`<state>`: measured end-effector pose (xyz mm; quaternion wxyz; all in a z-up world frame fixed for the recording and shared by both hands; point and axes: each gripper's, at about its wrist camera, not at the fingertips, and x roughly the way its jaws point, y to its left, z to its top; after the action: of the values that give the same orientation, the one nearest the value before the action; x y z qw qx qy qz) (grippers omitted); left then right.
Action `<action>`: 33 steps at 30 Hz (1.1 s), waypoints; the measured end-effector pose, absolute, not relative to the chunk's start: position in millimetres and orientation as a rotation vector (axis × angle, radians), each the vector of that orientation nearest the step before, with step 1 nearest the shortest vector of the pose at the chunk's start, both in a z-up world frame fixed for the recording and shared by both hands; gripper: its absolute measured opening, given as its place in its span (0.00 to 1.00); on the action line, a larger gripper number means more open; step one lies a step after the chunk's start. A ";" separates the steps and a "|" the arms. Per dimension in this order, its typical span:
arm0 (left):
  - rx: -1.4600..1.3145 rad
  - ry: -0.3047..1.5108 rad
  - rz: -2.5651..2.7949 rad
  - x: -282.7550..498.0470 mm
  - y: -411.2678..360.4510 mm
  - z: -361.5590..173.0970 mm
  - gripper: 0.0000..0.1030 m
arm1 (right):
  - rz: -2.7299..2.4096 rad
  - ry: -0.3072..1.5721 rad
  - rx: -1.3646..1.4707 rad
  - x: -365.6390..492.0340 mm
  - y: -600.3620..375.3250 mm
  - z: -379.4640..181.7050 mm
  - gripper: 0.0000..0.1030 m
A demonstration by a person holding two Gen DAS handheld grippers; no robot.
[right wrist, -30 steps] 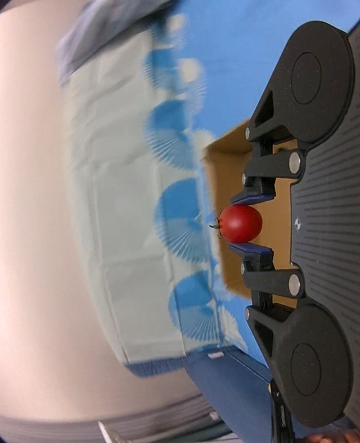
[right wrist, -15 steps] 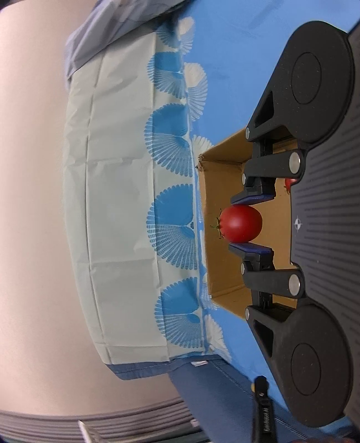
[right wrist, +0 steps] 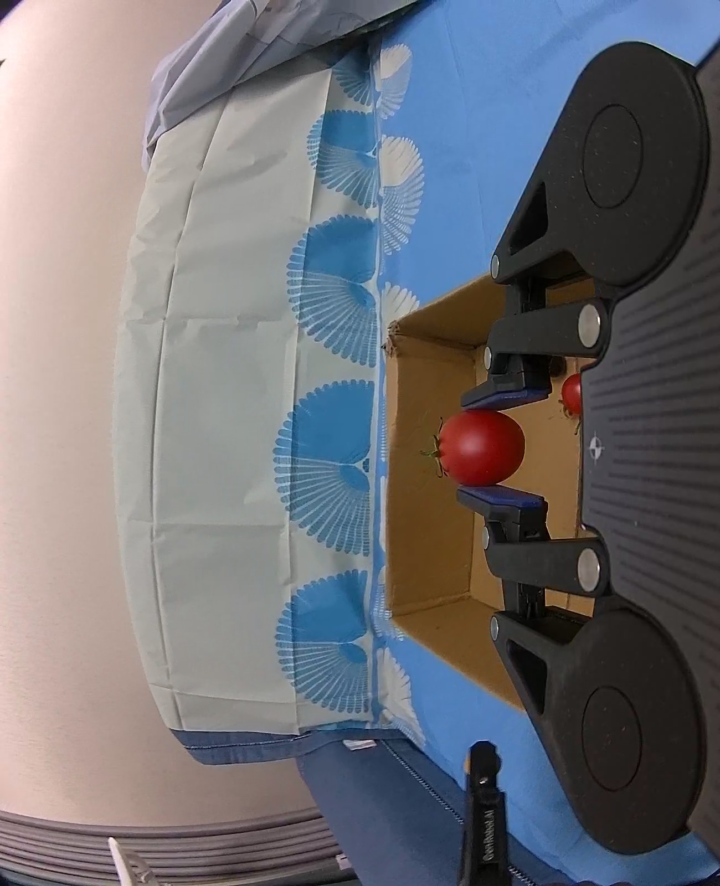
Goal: Organize fruits
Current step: 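Carry the yellow ball and red cherry tomato over the box with both tools, then open both tools to drop the yellow ball and tomato into the box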
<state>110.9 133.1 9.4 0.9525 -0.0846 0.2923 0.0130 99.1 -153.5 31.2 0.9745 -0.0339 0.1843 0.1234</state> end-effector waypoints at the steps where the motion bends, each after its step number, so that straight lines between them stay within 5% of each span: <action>1: -0.181 0.587 0.018 111.2 132.7 10.5 0.27 | 0.247 0.373 -0.073 99.9 -152.8 30.5 0.29; 11: -0.186 0.460 -0.158 99.1 105.3 25.0 0.27 | 0.243 0.385 -0.088 105.6 -147.7 27.7 0.29; 33: 0.167 0.489 -0.447 66.0 -1.6 -17.1 0.27 | 0.201 0.391 -0.119 105.1 -154.1 25.1 0.29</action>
<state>66.0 -1.6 -17.1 0.9421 0.0819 0.2400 -0.2192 105.1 -154.1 25.1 0.9742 -0.0588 0.1938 0.0995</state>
